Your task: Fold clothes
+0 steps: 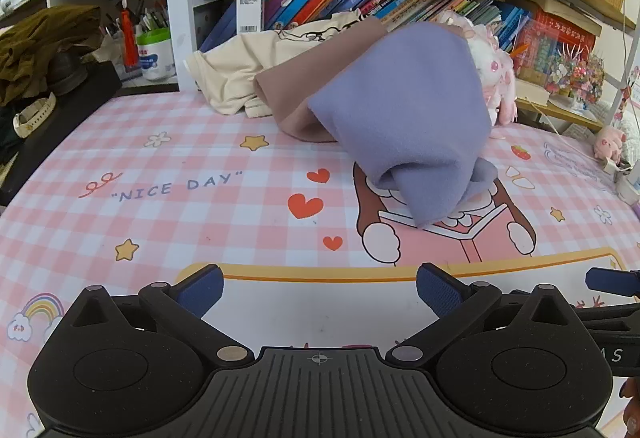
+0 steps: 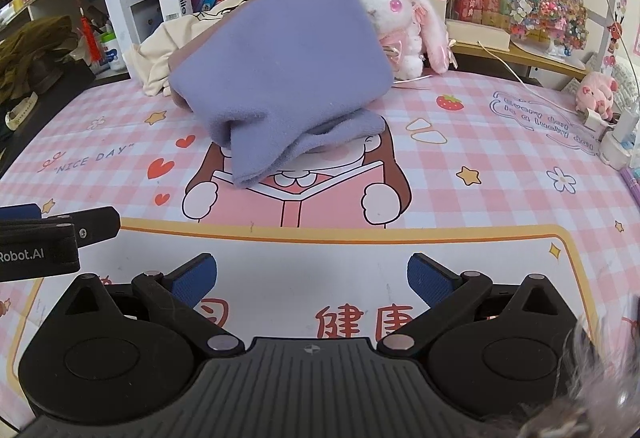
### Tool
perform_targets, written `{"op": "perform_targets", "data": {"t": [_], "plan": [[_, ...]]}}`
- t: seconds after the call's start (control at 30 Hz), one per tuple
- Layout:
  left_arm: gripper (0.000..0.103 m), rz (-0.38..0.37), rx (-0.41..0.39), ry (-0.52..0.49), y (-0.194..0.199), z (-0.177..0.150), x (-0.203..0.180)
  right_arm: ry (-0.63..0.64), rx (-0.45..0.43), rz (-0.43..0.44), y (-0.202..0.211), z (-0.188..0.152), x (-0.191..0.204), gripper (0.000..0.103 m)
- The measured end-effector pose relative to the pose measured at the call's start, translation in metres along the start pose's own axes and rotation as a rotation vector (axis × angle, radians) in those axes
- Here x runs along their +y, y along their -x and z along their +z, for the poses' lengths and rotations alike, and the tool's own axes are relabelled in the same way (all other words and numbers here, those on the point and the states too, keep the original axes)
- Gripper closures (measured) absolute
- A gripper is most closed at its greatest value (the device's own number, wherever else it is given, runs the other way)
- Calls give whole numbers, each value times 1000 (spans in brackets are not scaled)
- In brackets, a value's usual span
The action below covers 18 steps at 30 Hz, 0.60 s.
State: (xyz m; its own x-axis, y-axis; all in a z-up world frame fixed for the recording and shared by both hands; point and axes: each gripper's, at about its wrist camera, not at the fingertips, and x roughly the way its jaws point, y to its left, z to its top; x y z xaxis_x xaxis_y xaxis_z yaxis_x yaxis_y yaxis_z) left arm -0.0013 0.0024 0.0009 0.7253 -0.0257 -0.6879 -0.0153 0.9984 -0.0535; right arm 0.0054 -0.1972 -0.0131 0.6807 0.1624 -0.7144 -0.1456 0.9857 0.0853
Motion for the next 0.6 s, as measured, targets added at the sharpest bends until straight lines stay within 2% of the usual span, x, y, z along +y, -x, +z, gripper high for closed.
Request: {"op": "perform_targets", "data": {"t": [0.6], "plan": [[0,6,-8,-3,4,0,0,1,-2,-2,3,0,2,0]]}}
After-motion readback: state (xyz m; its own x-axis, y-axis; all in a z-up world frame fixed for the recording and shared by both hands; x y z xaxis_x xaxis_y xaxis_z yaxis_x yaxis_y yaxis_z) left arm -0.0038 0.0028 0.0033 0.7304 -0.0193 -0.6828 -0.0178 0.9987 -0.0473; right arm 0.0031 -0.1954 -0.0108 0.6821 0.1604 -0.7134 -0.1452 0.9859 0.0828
